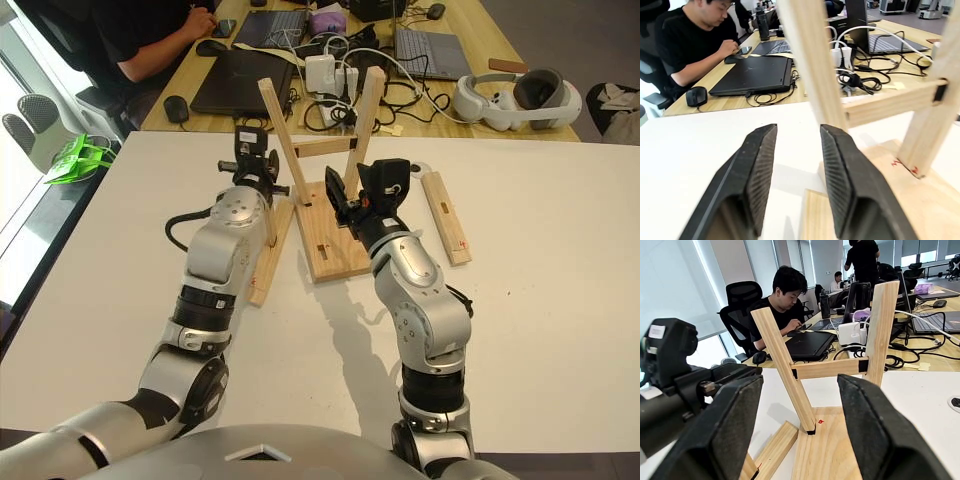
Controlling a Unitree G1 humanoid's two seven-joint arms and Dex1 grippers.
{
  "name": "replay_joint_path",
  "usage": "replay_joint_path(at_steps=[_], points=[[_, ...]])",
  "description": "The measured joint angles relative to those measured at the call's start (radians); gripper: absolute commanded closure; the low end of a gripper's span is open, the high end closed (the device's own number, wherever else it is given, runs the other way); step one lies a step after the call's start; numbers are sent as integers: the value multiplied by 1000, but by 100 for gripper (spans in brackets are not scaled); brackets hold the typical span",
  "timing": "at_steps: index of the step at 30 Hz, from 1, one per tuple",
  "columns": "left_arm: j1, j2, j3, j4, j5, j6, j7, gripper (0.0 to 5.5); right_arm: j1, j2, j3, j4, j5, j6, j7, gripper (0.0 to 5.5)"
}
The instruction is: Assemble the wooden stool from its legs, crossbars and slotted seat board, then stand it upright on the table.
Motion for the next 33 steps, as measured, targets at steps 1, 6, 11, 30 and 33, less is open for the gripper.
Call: replay_joint_path(at_steps=[1,6,11,30,33], points=[[0,3,-13,7,3,3,-13,394,0,0,0,0,0,1,0,276],[-18,19,-27,26,10,7,-51,394,-1,1,-7,-1,1,2,0,276],[-24,75,30,-70,21,84,-64,394,-1,5,-8,-1,0,2,-4,276],[194,137,10,-382,75,282,-83,394,-7,-13,-48,-2,0,2,-21,276],[207,12,-104,-423,42,332,-91,394,-42,-34,-81,14,-1,1,-19,276]])
